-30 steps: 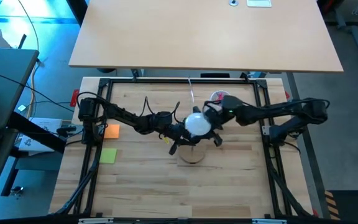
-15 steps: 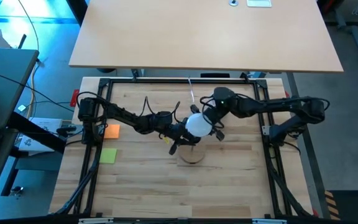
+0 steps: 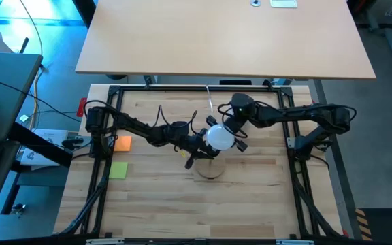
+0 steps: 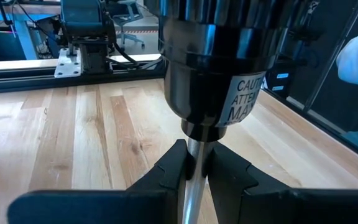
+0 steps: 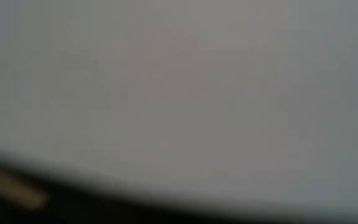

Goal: Screw lightbulb
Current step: Insert the white lightbulb into the brown lamp

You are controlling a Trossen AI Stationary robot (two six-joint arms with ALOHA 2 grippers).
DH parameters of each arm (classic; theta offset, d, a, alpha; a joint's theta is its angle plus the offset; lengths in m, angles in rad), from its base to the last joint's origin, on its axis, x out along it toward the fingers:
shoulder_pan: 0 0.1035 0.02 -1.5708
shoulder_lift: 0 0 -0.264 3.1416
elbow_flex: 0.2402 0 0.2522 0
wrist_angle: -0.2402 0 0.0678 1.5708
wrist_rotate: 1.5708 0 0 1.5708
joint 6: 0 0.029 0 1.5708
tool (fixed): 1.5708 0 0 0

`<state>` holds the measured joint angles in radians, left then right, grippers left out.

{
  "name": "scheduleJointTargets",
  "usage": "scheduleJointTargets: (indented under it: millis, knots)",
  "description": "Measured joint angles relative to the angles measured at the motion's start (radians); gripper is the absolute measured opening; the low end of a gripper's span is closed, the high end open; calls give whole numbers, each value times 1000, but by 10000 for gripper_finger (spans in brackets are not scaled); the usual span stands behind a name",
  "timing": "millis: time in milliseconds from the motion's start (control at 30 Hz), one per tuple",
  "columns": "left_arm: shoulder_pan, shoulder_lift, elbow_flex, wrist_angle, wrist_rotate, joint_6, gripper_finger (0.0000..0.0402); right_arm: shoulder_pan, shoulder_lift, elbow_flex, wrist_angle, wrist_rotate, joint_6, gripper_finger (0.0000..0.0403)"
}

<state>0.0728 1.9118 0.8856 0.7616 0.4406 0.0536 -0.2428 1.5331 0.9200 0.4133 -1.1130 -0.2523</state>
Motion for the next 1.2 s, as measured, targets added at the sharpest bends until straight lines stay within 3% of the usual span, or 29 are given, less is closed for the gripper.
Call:
scheduleJointTargets:
  millis: [633, 800, 1200]
  knots:
    - [3, 0, -1, 1, -1, 0, 44, 31, 4, 96, -140, 12, -50, 129]
    - [3, 0, -1, 1, -2, 1, 44, 29, 13, 97, -182, 73, -89, 129]
    - [3, 1, -1, 1, -1, 3, 44, 29, 49, 102, -199, 9, -89, 129]
